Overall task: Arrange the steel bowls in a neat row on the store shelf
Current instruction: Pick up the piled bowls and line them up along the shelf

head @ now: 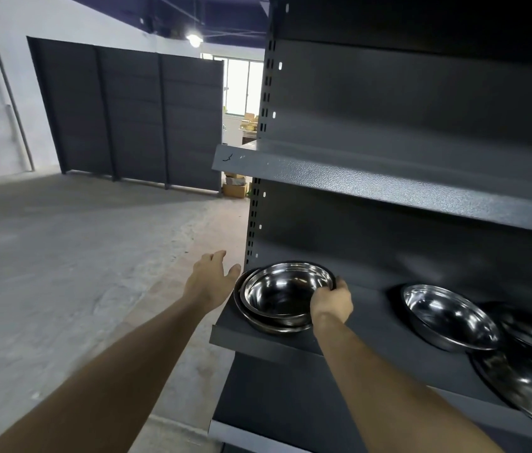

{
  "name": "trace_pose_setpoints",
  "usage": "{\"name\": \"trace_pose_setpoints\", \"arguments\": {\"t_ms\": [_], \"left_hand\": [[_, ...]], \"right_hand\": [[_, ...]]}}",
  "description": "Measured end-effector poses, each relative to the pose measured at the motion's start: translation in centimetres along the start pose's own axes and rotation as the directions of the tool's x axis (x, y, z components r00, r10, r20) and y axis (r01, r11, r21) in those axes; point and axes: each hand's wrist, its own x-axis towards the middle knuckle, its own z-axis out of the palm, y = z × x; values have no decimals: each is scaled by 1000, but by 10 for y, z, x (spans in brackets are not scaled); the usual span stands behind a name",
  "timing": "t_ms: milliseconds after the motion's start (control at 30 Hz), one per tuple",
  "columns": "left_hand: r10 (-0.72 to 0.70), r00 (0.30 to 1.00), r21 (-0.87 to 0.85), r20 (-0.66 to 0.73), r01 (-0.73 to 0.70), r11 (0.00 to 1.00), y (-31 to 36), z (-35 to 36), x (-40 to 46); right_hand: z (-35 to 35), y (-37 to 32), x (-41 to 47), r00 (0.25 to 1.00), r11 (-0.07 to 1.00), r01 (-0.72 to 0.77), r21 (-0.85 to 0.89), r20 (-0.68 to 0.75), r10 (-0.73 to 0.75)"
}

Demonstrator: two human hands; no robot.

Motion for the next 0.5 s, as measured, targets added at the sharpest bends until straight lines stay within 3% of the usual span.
{"name": "trace_pose_setpoints", "arguments": {"t_ms": [500], "left_hand": [[-6,997,-13,72,7,1000,0,11,-1]], "right_hand": [[-2,14,12,997,980,4,-197,83,12]]}}
